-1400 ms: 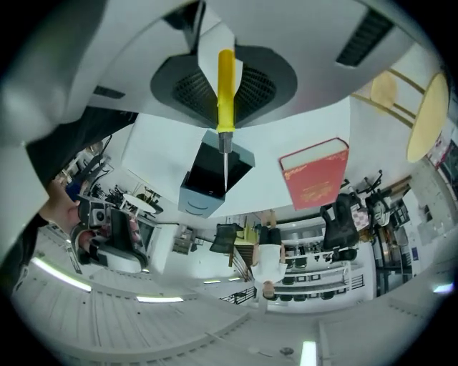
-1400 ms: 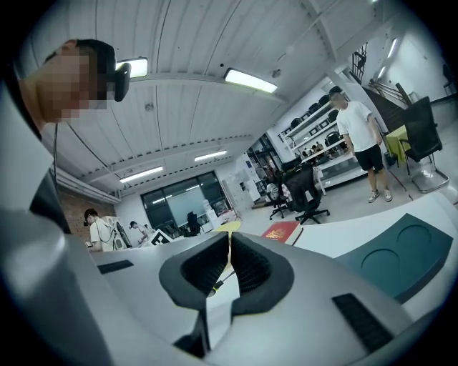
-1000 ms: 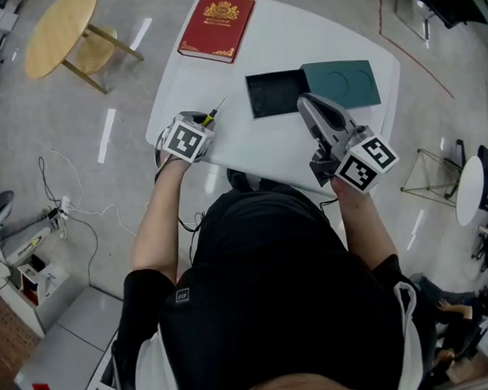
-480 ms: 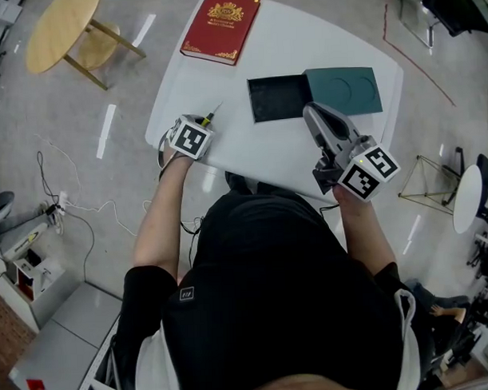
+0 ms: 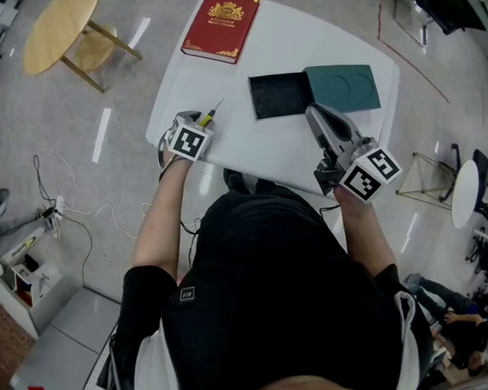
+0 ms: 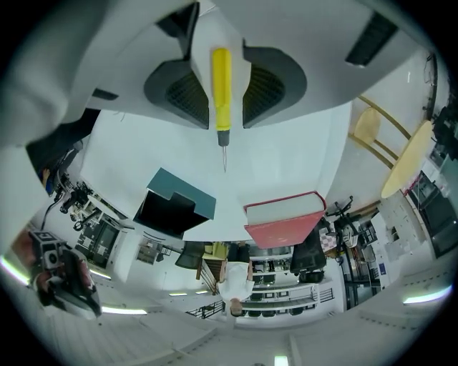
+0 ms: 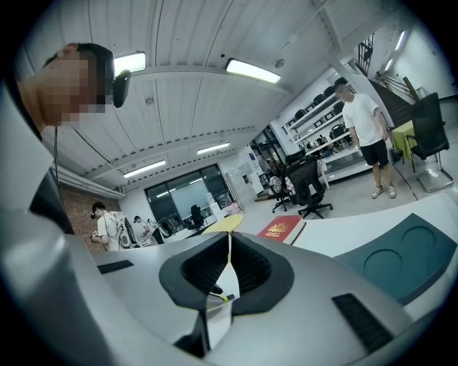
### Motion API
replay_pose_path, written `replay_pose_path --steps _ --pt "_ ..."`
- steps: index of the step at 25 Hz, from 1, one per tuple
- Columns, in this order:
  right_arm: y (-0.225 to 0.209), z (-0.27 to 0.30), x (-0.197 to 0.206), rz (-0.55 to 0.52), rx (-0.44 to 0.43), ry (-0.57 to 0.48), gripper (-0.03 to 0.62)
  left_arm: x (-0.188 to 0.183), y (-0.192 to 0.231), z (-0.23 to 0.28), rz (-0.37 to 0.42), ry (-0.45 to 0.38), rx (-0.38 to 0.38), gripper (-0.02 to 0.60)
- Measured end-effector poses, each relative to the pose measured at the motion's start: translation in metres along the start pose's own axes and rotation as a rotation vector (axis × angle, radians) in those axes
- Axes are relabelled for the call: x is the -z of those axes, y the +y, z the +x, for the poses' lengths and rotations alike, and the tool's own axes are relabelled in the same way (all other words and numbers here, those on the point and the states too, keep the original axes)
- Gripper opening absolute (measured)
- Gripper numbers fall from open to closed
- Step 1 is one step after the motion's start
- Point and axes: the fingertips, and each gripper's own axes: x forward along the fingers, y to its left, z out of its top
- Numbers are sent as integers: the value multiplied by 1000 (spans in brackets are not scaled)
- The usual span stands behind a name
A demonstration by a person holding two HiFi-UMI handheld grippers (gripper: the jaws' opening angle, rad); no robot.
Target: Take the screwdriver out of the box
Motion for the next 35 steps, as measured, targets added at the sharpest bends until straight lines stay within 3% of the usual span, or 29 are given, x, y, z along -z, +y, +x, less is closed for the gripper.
replay_pose_path --steps 11,18,28,35 --pt "27 -5 5 -32 22 -11 31 -17 -2 -51 -32 -209 -34 145" --pt "29 -21 -3 -55 -12 -21 32 -37 -24 -108 -122 -372 -72 99" --pt "15 -88 -19 -153 -66 -27 31 -97 -113 -190 -254 -629 -136 54" --pt "23 -133 -34 -237 -150 -38 29 -140 -168 -249 -257 -797 -205 44"
